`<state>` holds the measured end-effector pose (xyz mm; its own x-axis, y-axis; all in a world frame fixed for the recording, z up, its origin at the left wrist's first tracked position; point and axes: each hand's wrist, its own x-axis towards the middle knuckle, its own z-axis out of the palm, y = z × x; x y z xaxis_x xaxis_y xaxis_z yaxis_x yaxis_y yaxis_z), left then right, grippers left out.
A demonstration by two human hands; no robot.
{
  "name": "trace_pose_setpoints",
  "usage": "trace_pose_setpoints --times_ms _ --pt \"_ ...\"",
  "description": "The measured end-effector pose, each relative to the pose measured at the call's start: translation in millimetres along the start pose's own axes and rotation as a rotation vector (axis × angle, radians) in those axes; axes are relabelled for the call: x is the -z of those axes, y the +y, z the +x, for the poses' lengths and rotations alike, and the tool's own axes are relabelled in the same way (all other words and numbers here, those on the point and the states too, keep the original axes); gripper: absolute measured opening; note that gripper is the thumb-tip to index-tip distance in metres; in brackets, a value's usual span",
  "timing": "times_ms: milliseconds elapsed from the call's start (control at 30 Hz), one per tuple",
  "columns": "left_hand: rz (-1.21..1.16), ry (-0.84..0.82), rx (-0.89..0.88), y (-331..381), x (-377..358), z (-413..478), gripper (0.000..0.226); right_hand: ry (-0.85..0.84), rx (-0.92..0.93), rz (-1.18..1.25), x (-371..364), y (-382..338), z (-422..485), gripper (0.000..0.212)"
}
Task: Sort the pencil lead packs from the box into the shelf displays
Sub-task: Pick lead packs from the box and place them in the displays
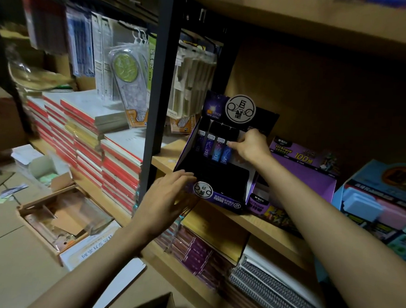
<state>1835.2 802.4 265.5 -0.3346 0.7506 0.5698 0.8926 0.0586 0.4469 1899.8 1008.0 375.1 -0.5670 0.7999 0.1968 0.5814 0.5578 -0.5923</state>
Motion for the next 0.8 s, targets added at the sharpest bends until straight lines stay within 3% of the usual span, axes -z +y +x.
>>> trace_pose_setpoints --times_ms 67,133,233,400,533,667,800 --pt "-0.022 0.108 -0.002 3 13 -7 0.027 0.012 0.075 -0.091 5 -4 -13 0.027" --pt "-0.048 0.110 0.048 1 28 -16 0.020 0.079 0.220 -0.180 11 -7 -33 0.027" --pt "-0.150 -0.143 0.282 -9 44 -34 0.023 0.058 0.398 -0.165 14 -6 -74 0.024" --pt "-0.012 -0.506 0.469 -27 37 -96 0.016 -0.349 0.600 -0.143 -6 1 -153 0.025" --pt "-0.030 -0.686 0.721 -44 7 -170 0.028 -0.663 0.694 -0.230 -54 23 -212 0.026" --pt "-0.151 -0.621 0.960 -54 -34 -259 0.032 -0.925 0.610 -0.315 -119 66 -267 0.023" --pt "-0.233 -0.375 1.163 -44 -80 -344 0.016 -1.081 0.424 -0.368 -182 122 -310 0.025"
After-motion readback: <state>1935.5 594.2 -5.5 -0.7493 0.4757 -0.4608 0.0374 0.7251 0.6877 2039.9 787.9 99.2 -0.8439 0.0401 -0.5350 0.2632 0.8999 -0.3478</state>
